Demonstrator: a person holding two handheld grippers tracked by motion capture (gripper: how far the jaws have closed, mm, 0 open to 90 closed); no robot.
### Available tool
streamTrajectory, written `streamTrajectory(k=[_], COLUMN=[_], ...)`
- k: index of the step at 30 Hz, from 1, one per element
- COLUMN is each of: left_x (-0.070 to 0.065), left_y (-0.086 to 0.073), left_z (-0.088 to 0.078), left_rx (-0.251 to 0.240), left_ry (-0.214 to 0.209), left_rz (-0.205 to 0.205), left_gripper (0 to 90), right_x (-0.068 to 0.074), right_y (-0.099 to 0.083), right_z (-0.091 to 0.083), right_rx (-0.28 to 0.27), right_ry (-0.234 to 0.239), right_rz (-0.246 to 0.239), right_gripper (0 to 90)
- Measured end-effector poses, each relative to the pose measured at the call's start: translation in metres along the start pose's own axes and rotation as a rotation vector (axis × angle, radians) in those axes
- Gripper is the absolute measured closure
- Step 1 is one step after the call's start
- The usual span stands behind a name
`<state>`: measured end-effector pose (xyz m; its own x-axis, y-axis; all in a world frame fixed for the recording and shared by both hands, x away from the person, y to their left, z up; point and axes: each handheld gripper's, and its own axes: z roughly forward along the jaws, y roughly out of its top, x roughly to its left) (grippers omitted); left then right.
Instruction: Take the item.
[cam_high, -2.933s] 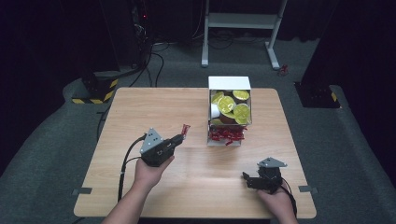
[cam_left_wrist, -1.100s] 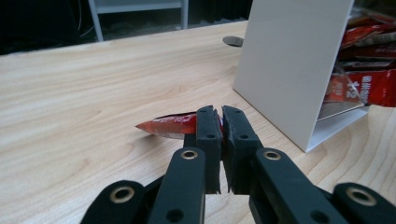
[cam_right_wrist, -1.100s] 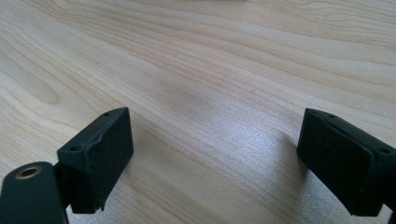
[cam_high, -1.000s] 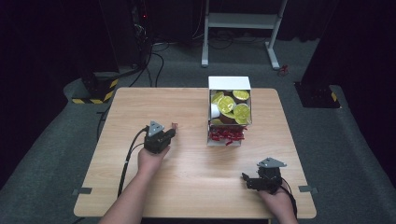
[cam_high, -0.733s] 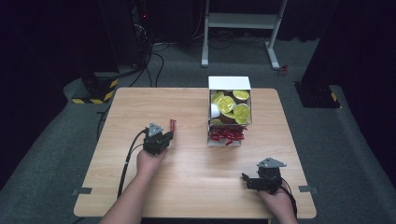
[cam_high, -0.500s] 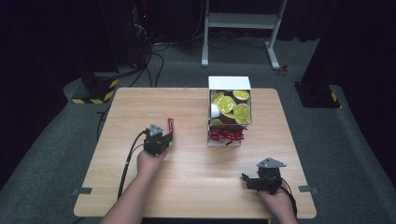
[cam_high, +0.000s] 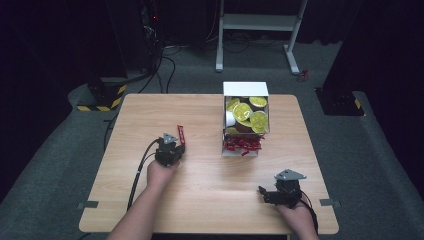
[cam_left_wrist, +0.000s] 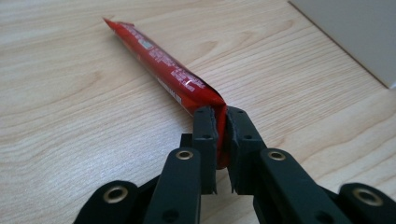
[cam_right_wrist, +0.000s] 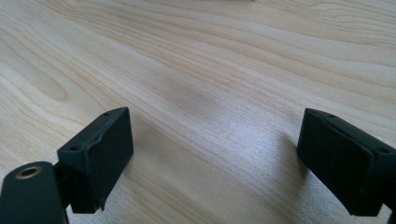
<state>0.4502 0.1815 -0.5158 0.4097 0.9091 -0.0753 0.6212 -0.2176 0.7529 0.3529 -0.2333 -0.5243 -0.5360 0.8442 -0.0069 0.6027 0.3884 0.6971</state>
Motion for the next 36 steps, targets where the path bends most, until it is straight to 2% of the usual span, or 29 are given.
streamTrajectory(k=[6,15,23,25,28,35,36], left_x=[0.0001,0.0003,0.0002,0.0002,-0.0006,0.0004,0.0001], left_y=[-0.0017,-0.0035,-0.0038,-0.0036,-0.0037,-0.0036,-0.0037], left_z=[0.0033,0.0049,0.0048,0.0048,0.0030,-0.0013,-0.0015], left_rx=[0.020,0.026,0.023,0.018,0.013,0.006,-0.001], left_ry=[0.000,0.007,0.003,0.000,-0.003,-0.012,-0.013], left_rz=[0.011,0.024,0.019,0.007,0.017,0.006,-0.006], left_gripper=[82.9,82.3,79.4,76.8,73.3,63.0,61.0], right_x=[0.0001,0.0002,0.0002,0.0002,0.0003,0.0003,0.0002], right_y=[0.0000,0.0000,0.0000,0.0000,0.0000,0.0000,0.0000], right_z=[0.0000,0.0000,0.0000,0.0000,0.0000,0.0000,0.0000], right_rx=[0.000,0.001,0.000,0.000,0.000,0.000,0.000], right_ry=[0.001,0.001,0.001,0.001,0.001,0.000,0.000], right_rz=[0.000,0.001,0.001,-0.001,0.001,0.001,-0.001], right_gripper=[10.5,10.4,10.5,10.6,10.5,10.6,10.6])
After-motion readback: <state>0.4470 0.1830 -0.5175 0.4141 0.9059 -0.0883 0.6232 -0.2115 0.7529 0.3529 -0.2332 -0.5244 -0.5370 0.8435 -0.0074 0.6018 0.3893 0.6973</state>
